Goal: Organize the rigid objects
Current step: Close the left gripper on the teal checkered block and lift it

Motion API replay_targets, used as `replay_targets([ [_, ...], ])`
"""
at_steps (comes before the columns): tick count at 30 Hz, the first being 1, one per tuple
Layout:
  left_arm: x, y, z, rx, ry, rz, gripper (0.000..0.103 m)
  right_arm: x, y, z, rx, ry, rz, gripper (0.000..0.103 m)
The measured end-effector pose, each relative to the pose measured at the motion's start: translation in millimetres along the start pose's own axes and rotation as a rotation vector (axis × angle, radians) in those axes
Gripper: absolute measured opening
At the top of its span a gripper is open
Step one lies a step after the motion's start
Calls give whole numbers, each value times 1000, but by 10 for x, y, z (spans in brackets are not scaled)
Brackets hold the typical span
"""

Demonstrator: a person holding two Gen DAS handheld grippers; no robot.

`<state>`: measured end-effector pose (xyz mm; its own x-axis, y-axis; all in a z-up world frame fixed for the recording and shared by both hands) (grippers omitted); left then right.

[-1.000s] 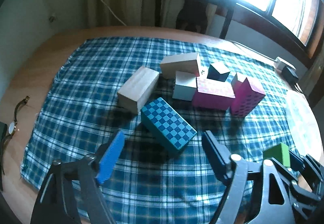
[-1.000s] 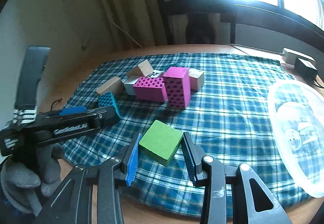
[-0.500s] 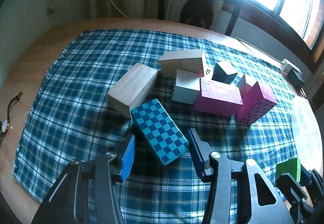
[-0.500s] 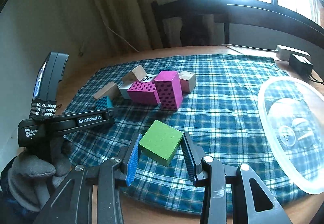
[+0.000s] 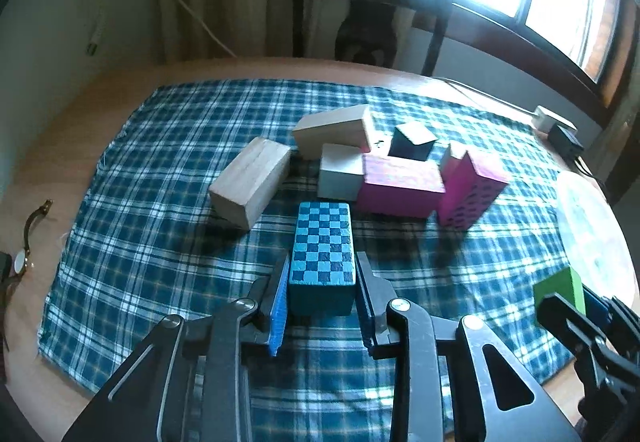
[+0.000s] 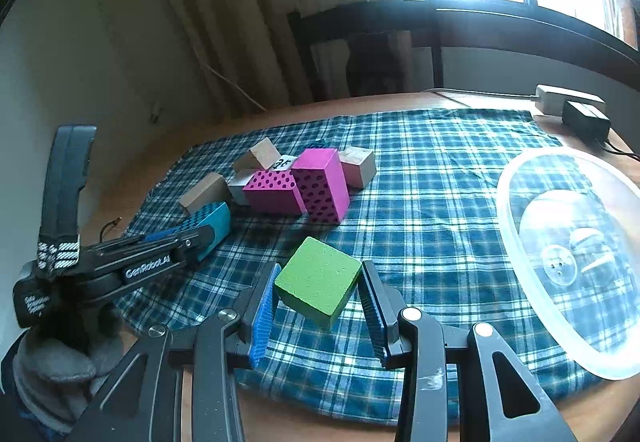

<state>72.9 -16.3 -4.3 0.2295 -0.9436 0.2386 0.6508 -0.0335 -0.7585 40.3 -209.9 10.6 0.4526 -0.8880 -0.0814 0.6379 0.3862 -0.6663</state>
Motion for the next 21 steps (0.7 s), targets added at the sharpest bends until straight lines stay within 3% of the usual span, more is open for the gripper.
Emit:
replay_targets([
  [21, 89, 183, -48, -46, 10, 40, 31, 7, -71, -4, 21, 26, -3, 42],
])
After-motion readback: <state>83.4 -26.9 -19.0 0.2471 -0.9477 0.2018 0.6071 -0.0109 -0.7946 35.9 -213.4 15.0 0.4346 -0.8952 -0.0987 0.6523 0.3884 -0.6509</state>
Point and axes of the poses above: each gripper's, at about its wrist camera, not at the fingertips, and y roughly the way its jaws point, x to its right, z to its top, the point moved 5 cm from there along y, roughly the way its jaws point, and after that the axes turned 13 degrees about -y, right-handed, at the moved point
